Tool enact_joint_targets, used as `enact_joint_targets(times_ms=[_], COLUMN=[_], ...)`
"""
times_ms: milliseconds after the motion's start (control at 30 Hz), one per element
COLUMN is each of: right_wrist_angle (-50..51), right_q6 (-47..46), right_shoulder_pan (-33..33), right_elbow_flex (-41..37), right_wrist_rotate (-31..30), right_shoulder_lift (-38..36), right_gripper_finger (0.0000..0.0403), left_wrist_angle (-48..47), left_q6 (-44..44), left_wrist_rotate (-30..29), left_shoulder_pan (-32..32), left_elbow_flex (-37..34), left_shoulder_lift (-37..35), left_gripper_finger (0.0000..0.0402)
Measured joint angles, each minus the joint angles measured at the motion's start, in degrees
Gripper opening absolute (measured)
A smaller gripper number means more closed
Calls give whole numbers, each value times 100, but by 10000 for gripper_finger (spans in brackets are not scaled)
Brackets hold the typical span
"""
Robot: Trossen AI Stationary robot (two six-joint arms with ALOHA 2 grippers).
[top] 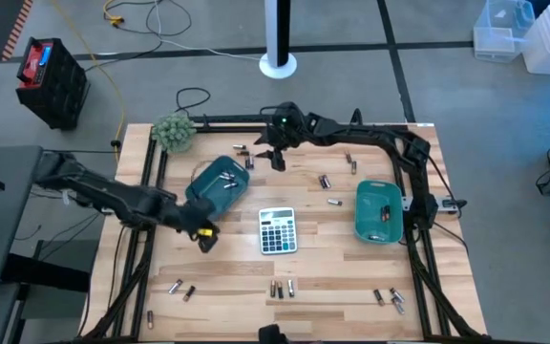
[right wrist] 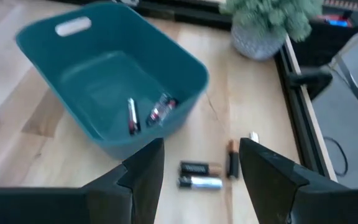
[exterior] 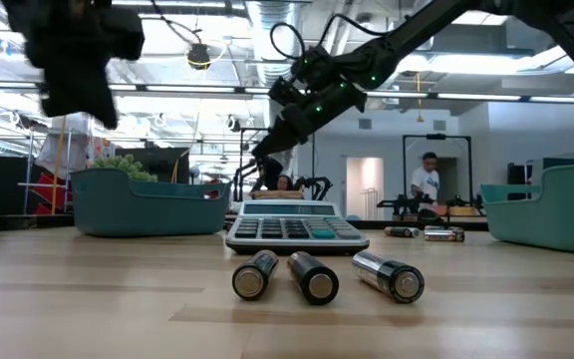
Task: Sort batteries
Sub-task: Put the brown/black battery into the green bin
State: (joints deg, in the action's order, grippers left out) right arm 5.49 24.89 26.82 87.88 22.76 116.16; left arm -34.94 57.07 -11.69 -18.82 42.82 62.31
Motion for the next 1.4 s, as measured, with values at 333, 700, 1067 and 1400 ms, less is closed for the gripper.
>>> enact_joint_targets(times_ms=[333, 700, 1067, 1400], right_wrist_angle=[-171, -351, -593, -597], right_q6=[-214, -389, -405, -448], right_shoulder_pan=[-212, -526, -568, -530], right_elbow_flex=[0, -7, -7, -7], right_wrist_rotate=[-5, -7, -9, -13], right_shoulder_lift=[0, 31, 33, 35], right_gripper_finger=[223, 223, 223, 223], left_wrist_angle=[-1208, -1623, -1126, -333], left_q6=[1256, 1983, 3681, 4038], left_wrist_rotate=[1169, 2046, 2027, 2329], left_shoulder_pan=[-535, -929, -1692, -1923], left_elbow_flex=[706, 1035, 1043, 1044], left_shoulder_lift=[1411, 1956, 2058, 2916], left_gripper_finger=[54, 161, 179, 179])
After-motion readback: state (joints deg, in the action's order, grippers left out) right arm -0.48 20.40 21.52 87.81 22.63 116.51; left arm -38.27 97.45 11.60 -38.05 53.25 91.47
